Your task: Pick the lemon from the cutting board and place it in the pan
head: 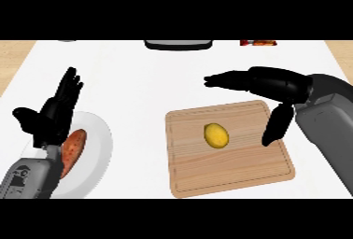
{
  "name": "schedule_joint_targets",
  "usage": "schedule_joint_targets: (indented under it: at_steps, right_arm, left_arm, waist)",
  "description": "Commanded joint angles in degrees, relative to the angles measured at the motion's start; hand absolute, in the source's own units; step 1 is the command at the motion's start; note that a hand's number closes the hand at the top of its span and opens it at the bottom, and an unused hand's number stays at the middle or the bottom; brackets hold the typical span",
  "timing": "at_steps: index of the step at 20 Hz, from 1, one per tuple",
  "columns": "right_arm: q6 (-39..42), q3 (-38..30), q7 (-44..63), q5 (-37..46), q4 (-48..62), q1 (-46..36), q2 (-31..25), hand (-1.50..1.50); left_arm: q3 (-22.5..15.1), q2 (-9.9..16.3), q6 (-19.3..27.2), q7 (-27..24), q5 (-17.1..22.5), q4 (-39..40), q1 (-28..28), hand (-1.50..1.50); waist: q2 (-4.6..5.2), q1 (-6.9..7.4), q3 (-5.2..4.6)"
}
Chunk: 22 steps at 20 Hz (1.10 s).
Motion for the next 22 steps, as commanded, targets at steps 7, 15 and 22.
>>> schedule_joint_targets:
  at_steps: [7,15,22]
  right_arm:
    - [1.52,2.39,-4.1,10.84,6.56,-0.18,5.37,-1.5]
    - [1.19,4.81,-5.77,16.68,2.02,4.33,6.02,-1.5]
    - [-3.63,6.17,-8.73,25.94,9.78,0.01,6.32,-1.5]
  left_arm:
    - [1.63,-2.85,-1.26,-0.5,-1.04,3.47,-1.61,0.0]
    - [2.29,-3.7,-1.0,-0.45,-3.18,1.72,-0.6,0.0]
    - [1.94,-3.81,-1.48,4.17,-4.08,-2.54,-1.16,0.0]
  waist:
    - [0.06,0.14,0.0]
    - [-0.1,-0.29,0.0]
    - [-0.02,0.23,0.02]
